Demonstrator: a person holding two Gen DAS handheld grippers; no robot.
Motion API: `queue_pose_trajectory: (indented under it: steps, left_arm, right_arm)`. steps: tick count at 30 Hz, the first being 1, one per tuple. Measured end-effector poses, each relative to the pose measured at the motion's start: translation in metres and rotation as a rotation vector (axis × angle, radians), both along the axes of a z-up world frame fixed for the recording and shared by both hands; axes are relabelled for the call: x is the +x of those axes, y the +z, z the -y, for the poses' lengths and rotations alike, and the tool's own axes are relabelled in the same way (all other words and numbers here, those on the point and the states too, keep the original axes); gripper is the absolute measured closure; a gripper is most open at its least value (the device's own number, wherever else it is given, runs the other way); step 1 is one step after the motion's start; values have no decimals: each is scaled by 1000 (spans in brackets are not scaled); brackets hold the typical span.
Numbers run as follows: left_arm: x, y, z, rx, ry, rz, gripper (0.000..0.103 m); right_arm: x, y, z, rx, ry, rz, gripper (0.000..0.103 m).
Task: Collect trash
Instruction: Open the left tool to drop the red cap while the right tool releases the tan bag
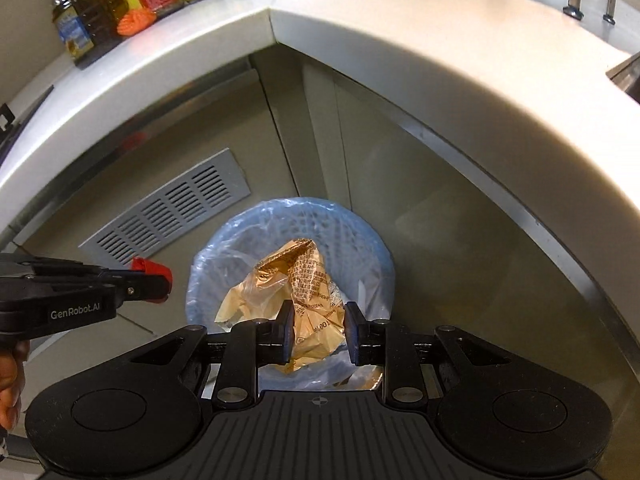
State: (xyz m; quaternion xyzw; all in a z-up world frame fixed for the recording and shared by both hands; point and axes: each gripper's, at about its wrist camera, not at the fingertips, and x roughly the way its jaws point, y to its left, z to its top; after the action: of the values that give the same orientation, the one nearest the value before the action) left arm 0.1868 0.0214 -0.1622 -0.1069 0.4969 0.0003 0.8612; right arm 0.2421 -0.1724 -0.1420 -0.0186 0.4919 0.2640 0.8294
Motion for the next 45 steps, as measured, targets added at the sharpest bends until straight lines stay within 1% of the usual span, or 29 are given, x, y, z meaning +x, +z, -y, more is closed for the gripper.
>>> queue_pose_trajectory:
  steps: [7, 21, 38, 39, 40, 41, 43, 45]
  left_arm:
    - [11, -14, 3, 2, -4, -8, 100]
    - [28, -32, 6, -7, -14, -13, 100]
    - [36, -37, 4, -2, -23, -2, 99]
    - [37, -37, 5, 5, -30, 5, 98]
    - [37, -38, 6, 19, -35, 12, 94]
    - [38, -39, 7, 34, -42, 12, 85]
    - [39, -41, 7, 39, -43, 9, 84]
    - [38, -41, 5, 25, -38, 5, 84]
  right_arm:
    - [13, -17, -4, -10, -17, -15, 77]
    - [18, -29, -9, -24, -36, -28, 77]
    - [25, -37, -17, -29, -41, -33, 77]
    - [25, -36, -17, -29, -41, -33, 77]
    - [25, -36, -17, -30, -41, -33, 77]
    - [25, -36, -17, -31, -42, -34, 77]
    - [26, -36, -16, -33, -44, -36, 77]
    - [26, -37, -16, -36, -47, -37, 77]
